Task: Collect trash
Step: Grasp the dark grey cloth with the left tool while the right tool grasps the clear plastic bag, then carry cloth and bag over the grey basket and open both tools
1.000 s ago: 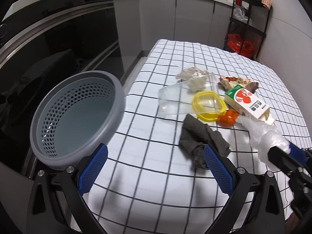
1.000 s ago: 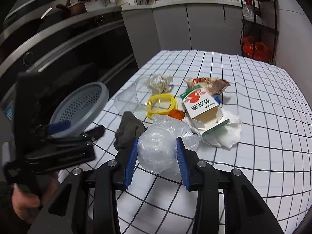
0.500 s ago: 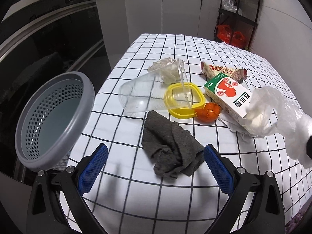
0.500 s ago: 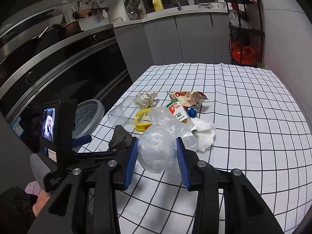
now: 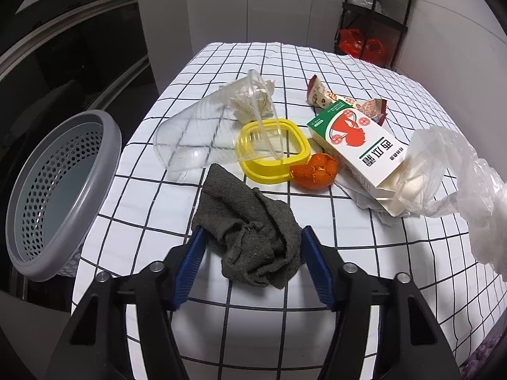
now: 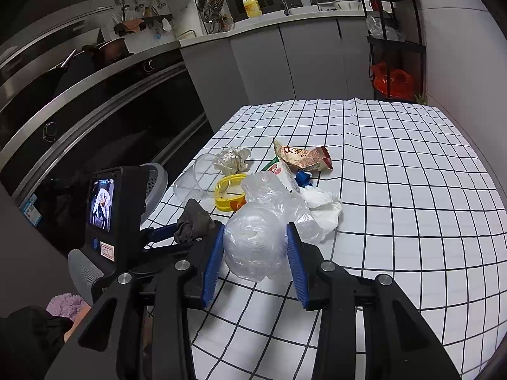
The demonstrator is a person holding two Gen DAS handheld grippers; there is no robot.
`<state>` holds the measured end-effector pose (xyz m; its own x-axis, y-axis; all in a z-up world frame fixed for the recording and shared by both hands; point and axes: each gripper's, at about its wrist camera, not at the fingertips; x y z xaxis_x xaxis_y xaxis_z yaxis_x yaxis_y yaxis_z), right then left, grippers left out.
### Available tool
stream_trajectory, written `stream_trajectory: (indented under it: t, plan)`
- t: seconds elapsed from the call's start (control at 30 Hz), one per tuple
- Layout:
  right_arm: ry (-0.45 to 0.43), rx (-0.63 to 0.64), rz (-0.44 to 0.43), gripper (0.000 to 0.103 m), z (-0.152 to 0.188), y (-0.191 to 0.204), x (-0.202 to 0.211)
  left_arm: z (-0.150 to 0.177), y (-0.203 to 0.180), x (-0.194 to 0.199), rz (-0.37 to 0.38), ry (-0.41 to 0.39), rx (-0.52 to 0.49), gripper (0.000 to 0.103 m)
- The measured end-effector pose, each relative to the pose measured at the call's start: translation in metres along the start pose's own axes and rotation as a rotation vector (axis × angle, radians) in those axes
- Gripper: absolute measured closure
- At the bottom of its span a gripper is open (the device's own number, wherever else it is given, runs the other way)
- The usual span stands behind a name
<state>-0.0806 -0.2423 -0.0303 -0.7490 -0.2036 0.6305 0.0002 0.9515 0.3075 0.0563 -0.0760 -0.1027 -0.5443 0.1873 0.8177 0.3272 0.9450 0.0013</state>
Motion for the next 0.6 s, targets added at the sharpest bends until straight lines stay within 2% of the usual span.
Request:
stream_trajectory:
  t: [0.03,0.27,0.43,0.6]
  plan:
    - [0.0,0.001,0.0,0.065,0.0,0.0,0.0,0.0,0.0,-0.001,0.03,0.006,0.003,0.06]
    - [0.0,0.014,0.005,0.065,0.001,0.003,-0.003,0.002,0.001,0.008,0.047,-0.008,-0.016,0.074]
    - [-0.001,0.019,0.016,0.065,0.003,0.003,-0.005,0.003,0.007,0.018,0.054,-0.019,-0.006,0.077]
    - [0.005,0.02,0.026,0.065,0.006,0.005,-0.007,0.004,0.011,0.037,0.045,-0.065,-0.017,0.078]
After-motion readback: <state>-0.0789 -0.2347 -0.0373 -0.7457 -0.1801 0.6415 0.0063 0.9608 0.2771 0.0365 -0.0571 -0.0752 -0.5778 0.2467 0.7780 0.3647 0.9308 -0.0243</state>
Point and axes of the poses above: each gripper's, at about its wrist camera, not at the fingertips, and x roughly against the way its jaws point, y to its left, z to its underside, and after that the axes turned 3 degrees about -x, right-handed
